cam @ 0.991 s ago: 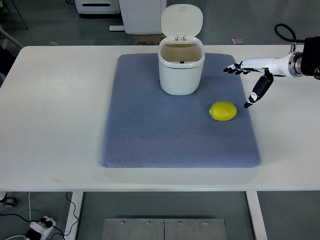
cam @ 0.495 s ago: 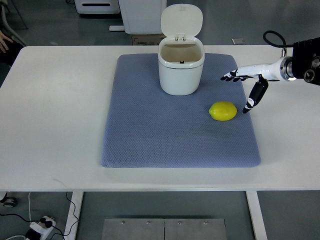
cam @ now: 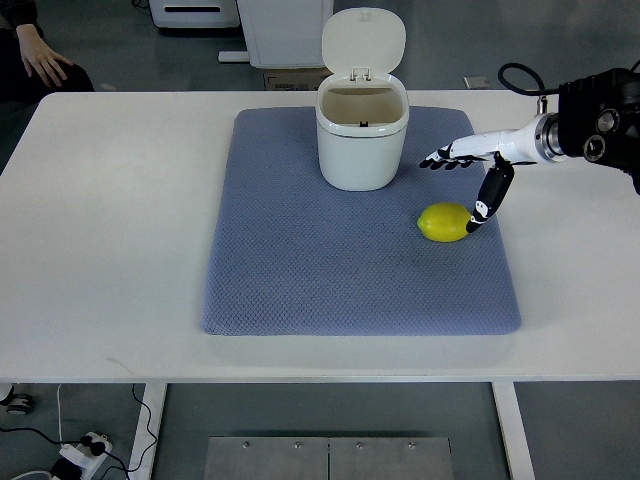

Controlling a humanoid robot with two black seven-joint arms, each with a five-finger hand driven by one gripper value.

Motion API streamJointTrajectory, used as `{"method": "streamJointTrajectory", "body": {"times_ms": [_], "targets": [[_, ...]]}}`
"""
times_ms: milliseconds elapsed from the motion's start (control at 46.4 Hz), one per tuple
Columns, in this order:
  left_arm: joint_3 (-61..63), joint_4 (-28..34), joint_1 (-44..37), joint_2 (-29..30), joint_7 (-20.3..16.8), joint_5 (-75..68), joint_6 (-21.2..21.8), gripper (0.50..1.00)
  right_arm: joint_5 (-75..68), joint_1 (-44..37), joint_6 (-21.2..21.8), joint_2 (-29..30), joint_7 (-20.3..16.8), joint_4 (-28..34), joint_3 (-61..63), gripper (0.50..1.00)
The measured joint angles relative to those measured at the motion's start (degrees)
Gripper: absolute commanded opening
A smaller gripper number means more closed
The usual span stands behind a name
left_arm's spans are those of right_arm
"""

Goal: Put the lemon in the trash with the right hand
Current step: 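Lower the right hand down around the yellow lemon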

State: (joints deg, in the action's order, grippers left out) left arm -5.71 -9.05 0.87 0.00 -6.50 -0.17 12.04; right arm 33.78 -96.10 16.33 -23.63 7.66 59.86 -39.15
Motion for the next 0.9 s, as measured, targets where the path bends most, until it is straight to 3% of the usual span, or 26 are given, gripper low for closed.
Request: {"method": "streamJointTrajectory", "body": {"times_ms": [539,732,905], "targets": [[0.00,0.00,0.01,0.00,0.00,0.00,0.00,1.000,-0.93,3.33,-1.90,1.92,1.08,-1.56,0.66,0.991],[0.00,0.00,0.00,0.00,0.00,0.00,0.00,1.000,-0.90,3.87,-2.22,2.06,1.50,-1.99,0.66,0.908],[0.00,0.00,0.00,0.00,0.00,0.00,0.00,1.000,-0.83,4.49,-2.46,2.53,1.57,-2.50,0.66,0.876]]}}
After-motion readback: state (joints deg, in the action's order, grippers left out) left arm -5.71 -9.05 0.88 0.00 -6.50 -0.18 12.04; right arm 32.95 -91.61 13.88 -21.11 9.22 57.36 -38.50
